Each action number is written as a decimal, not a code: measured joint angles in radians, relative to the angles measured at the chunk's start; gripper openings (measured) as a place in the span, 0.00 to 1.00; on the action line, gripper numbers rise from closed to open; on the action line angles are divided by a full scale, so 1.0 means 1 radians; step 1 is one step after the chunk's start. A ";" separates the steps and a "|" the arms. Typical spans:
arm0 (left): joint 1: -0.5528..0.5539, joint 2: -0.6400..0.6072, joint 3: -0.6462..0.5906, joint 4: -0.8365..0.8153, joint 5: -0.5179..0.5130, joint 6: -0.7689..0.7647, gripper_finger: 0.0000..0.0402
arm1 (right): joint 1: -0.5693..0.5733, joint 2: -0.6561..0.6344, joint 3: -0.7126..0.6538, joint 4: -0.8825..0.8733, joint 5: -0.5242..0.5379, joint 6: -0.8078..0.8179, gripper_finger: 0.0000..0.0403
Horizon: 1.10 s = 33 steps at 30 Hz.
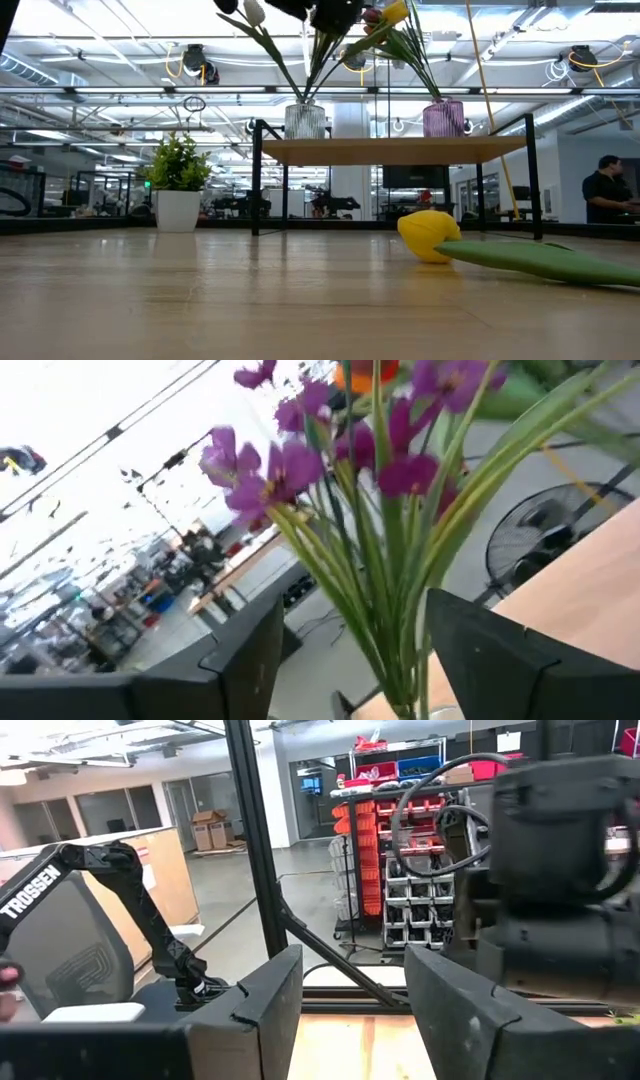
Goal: Pick and place flowers into a vace then onto a shelf
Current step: Put the purple flower into the transparent vase, then put the yellow tulip into the purple vase
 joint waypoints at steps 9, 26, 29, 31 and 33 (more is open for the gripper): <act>-0.163 -0.036 0.036 0.110 -0.026 0.059 0.64 | -0.003 0.000 0.000 0.000 0.001 0.000 0.42; -0.397 -0.304 0.081 0.108 -0.055 0.052 0.64 | -0.047 -0.035 0.001 -0.500 0.005 0.334 0.42; -0.396 -0.332 0.081 0.107 -0.057 0.055 0.64 | -0.078 -0.037 0.001 -0.549 0.050 0.326 0.42; -0.396 -0.341 0.081 0.105 -0.070 0.049 0.64 | -0.085 -0.023 -0.002 -0.565 0.037 0.337 0.42; -0.396 -0.347 0.080 0.106 -0.093 0.055 0.64 | -0.060 0.007 -0.044 -0.552 -0.004 0.352 0.42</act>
